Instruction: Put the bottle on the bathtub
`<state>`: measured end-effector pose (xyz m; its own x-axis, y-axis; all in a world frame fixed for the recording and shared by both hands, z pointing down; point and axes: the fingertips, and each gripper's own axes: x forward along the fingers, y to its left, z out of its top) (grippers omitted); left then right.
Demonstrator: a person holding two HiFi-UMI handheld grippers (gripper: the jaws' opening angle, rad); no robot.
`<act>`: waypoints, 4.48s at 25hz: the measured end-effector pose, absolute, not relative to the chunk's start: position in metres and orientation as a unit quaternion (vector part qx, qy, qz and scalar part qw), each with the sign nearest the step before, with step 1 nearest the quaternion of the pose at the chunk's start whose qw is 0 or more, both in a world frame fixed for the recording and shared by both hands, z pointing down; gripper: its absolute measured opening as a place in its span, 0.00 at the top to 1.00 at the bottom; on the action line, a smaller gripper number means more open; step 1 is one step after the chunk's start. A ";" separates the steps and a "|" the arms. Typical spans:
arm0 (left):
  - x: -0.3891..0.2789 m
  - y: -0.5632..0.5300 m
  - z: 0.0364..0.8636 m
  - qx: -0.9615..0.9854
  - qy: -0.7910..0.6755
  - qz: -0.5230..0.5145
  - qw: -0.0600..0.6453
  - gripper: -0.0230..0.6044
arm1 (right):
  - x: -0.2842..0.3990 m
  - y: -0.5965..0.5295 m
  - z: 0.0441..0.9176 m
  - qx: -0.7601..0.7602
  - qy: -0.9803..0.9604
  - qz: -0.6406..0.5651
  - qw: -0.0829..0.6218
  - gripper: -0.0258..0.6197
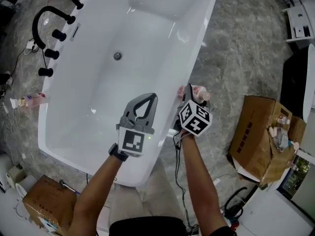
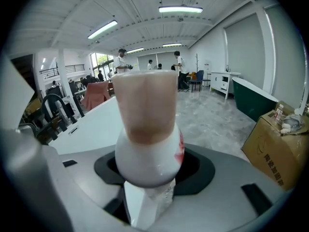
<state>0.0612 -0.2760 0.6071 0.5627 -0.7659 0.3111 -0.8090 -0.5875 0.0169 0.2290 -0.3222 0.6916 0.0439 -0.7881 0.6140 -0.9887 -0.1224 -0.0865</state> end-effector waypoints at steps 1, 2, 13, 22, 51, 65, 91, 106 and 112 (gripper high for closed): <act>0.061 -0.276 0.607 0.880 -0.448 0.136 0.080 0.94 | 0.228 -0.322 0.692 0.697 -0.638 0.265 0.189 0.61; 0.061 -0.275 0.608 0.879 -0.449 0.136 0.081 0.94 | 0.227 -0.322 0.692 0.696 -0.641 0.258 0.196 0.61; 0.056 -0.267 0.612 0.877 -0.451 0.141 0.082 0.94 | 0.212 -0.315 0.717 0.652 -0.667 0.237 0.270 0.41; 0.053 -0.260 0.618 0.877 -0.451 0.145 0.083 0.94 | 0.203 -0.307 0.739 0.636 -0.674 0.234 0.294 0.41; 0.048 -0.247 0.642 0.875 -0.447 0.159 0.093 0.94 | 0.210 -0.311 0.796 0.638 -0.651 0.210 0.353 0.50; 0.023 -0.194 0.577 0.882 -0.435 0.159 0.086 0.94 | 0.206 -0.222 0.715 0.634 -0.653 0.254 0.328 0.53; -0.055 0.075 0.303 0.933 -0.341 0.114 -0.009 0.94 | 0.131 0.162 0.340 0.718 -0.660 0.196 0.104 0.96; -0.073 0.092 0.286 0.930 -0.352 0.101 -0.035 0.94 | 0.108 0.164 0.324 0.704 -0.685 0.158 0.103 0.96; -0.087 0.092 0.292 0.927 -0.357 0.111 -0.029 0.94 | 0.094 0.156 0.324 0.693 -0.694 0.160 0.110 0.96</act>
